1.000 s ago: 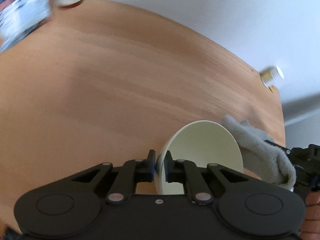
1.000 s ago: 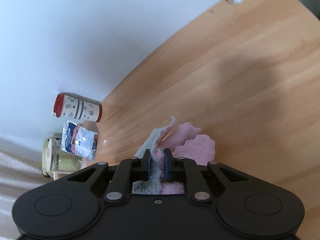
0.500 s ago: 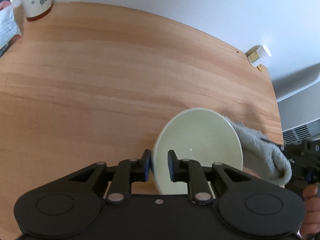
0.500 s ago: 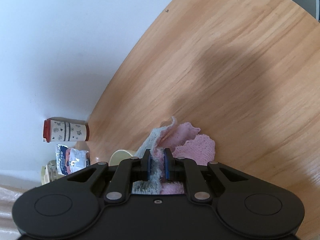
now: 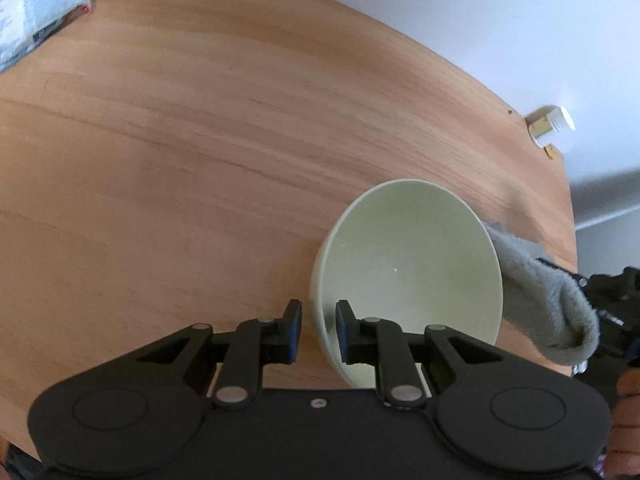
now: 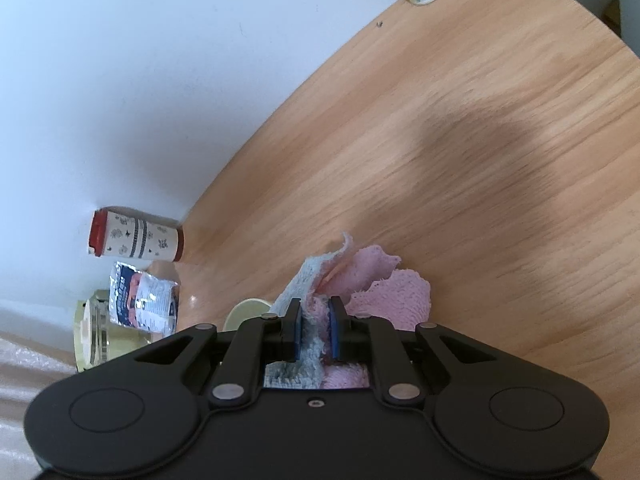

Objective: Clean bowl
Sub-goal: 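Rotate the bowl with the left gripper while the right gripper wipes its outer wall, then wipe the bowl's outer base again with the cloth while the left gripper holds the rim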

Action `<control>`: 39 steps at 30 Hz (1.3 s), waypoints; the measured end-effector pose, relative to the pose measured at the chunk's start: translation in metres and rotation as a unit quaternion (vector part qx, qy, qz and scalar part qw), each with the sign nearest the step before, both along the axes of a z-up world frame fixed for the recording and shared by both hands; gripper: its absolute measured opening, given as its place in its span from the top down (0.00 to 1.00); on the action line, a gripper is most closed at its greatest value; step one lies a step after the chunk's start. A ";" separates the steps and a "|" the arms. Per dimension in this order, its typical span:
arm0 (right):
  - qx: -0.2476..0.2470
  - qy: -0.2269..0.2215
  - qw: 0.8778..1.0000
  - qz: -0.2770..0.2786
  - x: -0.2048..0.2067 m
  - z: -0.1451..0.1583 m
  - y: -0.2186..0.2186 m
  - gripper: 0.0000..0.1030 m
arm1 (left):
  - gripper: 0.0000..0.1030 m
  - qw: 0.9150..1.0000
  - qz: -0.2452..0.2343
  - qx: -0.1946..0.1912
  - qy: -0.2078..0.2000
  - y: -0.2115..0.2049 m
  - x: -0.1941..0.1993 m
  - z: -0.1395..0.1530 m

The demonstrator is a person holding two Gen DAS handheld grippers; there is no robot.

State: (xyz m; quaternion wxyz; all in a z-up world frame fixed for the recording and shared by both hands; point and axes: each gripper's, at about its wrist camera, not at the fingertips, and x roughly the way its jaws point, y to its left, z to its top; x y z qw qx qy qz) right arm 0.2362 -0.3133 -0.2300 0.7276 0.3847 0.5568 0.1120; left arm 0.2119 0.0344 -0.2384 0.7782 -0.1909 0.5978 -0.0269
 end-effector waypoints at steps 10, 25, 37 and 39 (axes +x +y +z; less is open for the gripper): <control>0.005 0.010 1.000 0.025 0.003 -0.002 -0.003 0.86 | 0.89 0.998 0.061 0.011 -0.009 -0.014 -0.010 0.002; 0.053 0.010 0.998 0.035 0.017 0.002 -0.015 0.86 | 0.92 0.990 -0.016 0.087 -0.105 -0.035 -0.010 0.025; 0.150 0.092 0.981 -0.079 0.008 -0.050 -0.017 0.85 | 0.90 0.988 -0.060 0.039 -0.140 -0.022 -0.012 0.024; 0.158 0.099 0.979 -0.084 0.003 -0.055 -0.010 0.85 | 0.89 0.988 -0.050 0.024 -0.141 -0.016 -0.011 0.024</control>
